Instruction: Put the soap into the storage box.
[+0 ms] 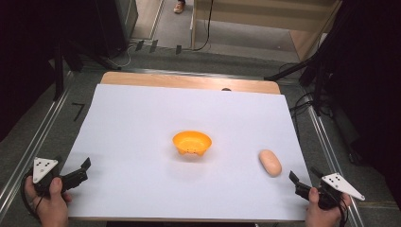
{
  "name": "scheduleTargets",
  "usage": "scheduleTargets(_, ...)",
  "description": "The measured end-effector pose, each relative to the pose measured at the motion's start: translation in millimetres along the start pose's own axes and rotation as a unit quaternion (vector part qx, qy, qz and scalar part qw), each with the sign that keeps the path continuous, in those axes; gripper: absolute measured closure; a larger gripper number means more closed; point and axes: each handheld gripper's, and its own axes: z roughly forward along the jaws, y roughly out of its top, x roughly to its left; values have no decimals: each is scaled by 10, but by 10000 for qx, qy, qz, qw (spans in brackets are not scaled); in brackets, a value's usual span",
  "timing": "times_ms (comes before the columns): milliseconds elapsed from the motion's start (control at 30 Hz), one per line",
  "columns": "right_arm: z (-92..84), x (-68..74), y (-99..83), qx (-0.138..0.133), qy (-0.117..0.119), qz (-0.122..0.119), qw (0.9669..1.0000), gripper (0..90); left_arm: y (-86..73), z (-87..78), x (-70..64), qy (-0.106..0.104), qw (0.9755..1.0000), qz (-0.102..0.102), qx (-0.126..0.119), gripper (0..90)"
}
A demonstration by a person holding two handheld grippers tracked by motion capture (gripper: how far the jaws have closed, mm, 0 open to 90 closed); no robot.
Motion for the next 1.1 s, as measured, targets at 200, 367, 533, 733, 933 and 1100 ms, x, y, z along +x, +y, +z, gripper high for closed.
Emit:
scheduleTargets(200,-18,5,17,-76,-206,67,9997,134,2,4,-1,11,10000,1,2,67)
scheduleTargets(367,-7,-13,98,217,35,84,9997,127,2,4,-5,21,10000,12,12,67)
scheduleTargets(533,30,63,268,774,68,-192,9968,124,2,7,-6,27,10000,22,23,67)
scheduleTargets(733,184,157,438,1592,143,-426,9862,89,1,7,-7,22,10000,19,14,68)
scheduleTargets(933,318,220,613,2221,194,-538,9733,57,1,10,-9,15,10000,26,15,67)
scheduleTargets(1100,445,284,725,2789,224,-618,9581,41,3,10,-5,-7,10000,28,37,68)
